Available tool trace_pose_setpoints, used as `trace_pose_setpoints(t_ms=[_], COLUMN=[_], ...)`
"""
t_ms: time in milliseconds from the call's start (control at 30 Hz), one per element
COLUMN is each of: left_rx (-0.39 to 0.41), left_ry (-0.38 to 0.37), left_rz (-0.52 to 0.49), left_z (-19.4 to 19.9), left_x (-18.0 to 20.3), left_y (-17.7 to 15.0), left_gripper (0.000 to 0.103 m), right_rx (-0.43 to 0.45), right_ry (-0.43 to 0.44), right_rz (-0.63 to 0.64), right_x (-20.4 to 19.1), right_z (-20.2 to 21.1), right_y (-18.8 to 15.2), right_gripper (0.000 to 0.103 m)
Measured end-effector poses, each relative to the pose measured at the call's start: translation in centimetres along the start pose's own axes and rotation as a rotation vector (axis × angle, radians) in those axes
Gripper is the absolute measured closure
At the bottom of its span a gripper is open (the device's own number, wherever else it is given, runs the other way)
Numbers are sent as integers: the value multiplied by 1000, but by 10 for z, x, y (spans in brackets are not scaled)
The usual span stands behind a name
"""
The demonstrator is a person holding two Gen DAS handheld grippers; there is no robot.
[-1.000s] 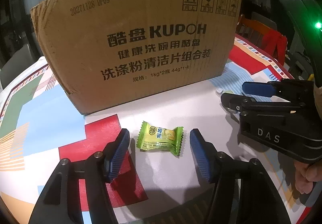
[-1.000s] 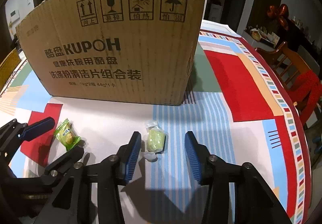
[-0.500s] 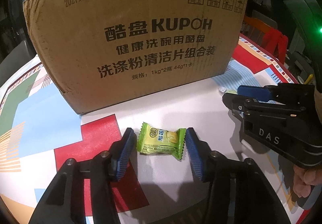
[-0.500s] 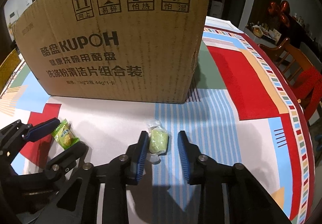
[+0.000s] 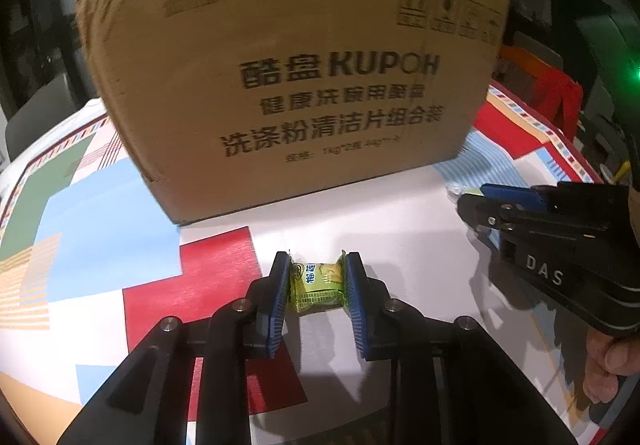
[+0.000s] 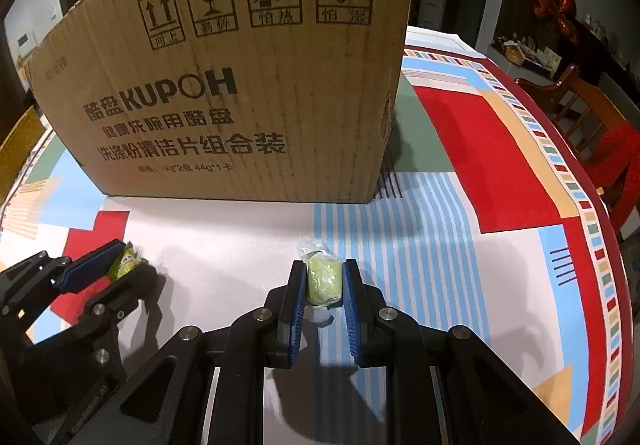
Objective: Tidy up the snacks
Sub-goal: 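Lift and carry both green candies over the cardboard box with both tools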
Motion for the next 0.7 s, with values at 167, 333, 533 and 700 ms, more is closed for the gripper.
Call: trace_pose_setpoints(t_ms=[167, 333, 533, 700], left_rx=[1, 11, 28, 41], left_ry=[13, 19, 30, 41], left_rz=[10, 15, 19, 20], left_z=[9, 17, 26, 33], left_x=[-7, -7, -5, -4], left_y=[0, 3, 8, 13], left_gripper=[76, 76, 76, 76], right_rx=[16, 33, 56, 75], right_ry=[-1, 1, -3, -2], right_rz=[-2, -3, -3, -6], right_x=[0, 0, 2, 2], right_z=[4, 10, 23, 36], right_y=[2, 5, 10, 15], right_gripper=[83, 83, 83, 83])
Point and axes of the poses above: each gripper's, at about its wrist camera, not at the fingertips, and z roughly against the way its jaws point, x to its right, y to its top, the point moved 10 cm from there along -z, roughly the way its jaws point, and after that the axes turned 15 degrees about -y, right-handed, at the moved point
